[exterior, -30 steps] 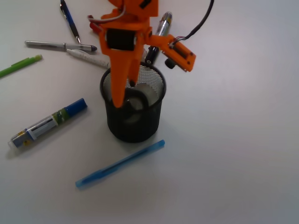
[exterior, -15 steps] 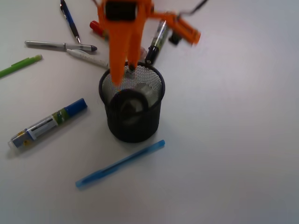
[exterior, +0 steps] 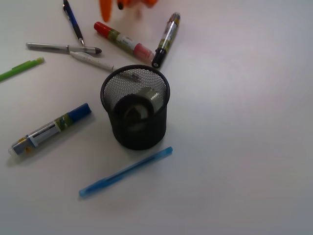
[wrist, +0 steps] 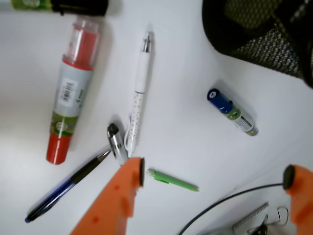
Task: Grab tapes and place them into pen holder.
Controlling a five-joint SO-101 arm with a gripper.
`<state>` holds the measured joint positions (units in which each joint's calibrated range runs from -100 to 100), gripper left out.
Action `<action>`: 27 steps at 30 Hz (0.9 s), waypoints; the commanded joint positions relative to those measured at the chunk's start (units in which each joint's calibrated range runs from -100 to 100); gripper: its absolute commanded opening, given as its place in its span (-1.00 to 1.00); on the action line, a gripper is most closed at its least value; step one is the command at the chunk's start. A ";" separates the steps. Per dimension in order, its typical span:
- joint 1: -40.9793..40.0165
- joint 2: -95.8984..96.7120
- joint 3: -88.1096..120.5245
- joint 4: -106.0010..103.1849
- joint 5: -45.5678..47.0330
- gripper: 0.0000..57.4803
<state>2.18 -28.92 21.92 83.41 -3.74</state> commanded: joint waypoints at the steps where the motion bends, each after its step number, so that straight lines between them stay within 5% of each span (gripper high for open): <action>1: 0.40 -30.96 29.80 -13.60 2.30 0.10; 10: 0.40 -70.83 62.23 -20.60 3.37 0.06; 12: 0.40 -69.98 65.40 -20.68 3.37 -0.13; 17: -0.72 -67.94 68.48 -19.37 4.15 -1.00; 27: -3.79 -70.06 69.47 -15.00 3.17 -0.99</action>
<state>-2.03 -98.43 91.73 67.86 -0.27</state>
